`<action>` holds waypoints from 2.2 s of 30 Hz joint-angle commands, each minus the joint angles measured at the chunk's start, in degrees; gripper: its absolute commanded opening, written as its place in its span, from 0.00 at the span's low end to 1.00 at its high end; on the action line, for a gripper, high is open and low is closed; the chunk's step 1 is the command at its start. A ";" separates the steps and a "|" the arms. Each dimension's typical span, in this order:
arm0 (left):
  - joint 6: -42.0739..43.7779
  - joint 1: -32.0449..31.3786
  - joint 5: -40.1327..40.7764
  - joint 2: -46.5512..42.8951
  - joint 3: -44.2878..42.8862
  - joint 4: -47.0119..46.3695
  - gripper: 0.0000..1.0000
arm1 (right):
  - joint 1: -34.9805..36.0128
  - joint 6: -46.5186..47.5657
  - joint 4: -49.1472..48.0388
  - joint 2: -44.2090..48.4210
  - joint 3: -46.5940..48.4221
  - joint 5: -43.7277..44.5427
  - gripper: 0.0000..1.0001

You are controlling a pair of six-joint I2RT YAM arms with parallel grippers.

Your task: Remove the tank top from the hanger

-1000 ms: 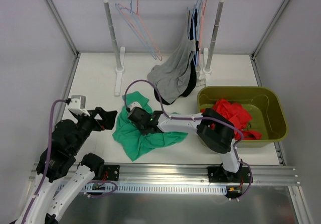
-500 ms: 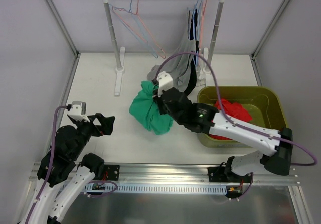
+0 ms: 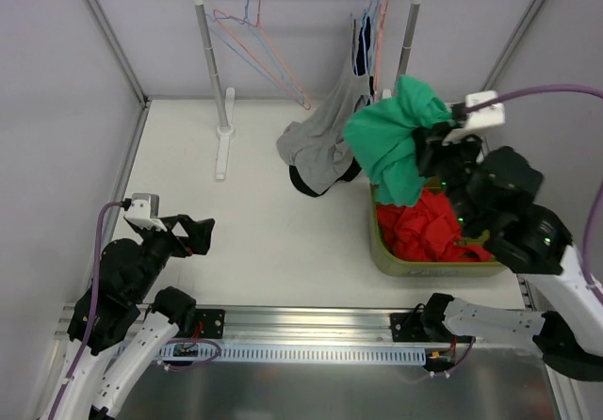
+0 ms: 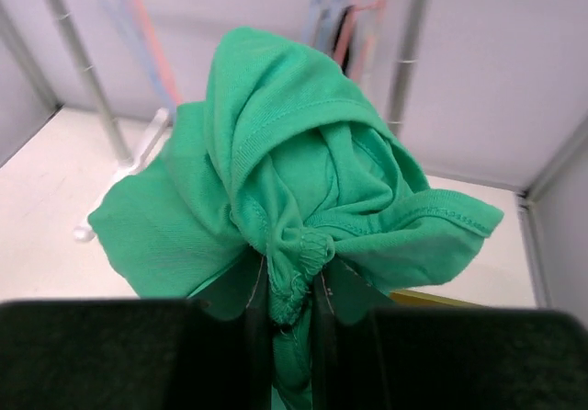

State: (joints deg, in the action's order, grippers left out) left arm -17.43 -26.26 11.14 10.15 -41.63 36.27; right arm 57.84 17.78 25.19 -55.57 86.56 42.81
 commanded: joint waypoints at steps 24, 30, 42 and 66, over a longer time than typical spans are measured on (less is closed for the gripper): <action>-11.22 -0.19 -10.67 6.01 -9.25 -6.53 0.99 | -43.34 -27.45 10.31 17.07 -34.01 -19.26 1.00; -17.28 -0.19 -23.16 21.28 -21.54 -17.45 0.99 | -43.34 -25.52 18.39 22.08 -27.77 -13.37 1.00; -4.81 -11.80 -14.22 73.85 -64.43 -22.12 0.99 | -43.34 -20.06 19.02 26.82 -27.41 -48.68 0.96; -12.18 -8.28 -18.08 113.86 -94.69 -40.92 0.66 | -43.34 -20.68 18.23 36.24 -33.30 -63.02 0.90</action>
State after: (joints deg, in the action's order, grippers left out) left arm -25.61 -35.68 -2.81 122.65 -136.25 4.25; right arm 14.74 -3.57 44.47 -20.08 53.63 -17.54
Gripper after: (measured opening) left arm 0.679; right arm 0.902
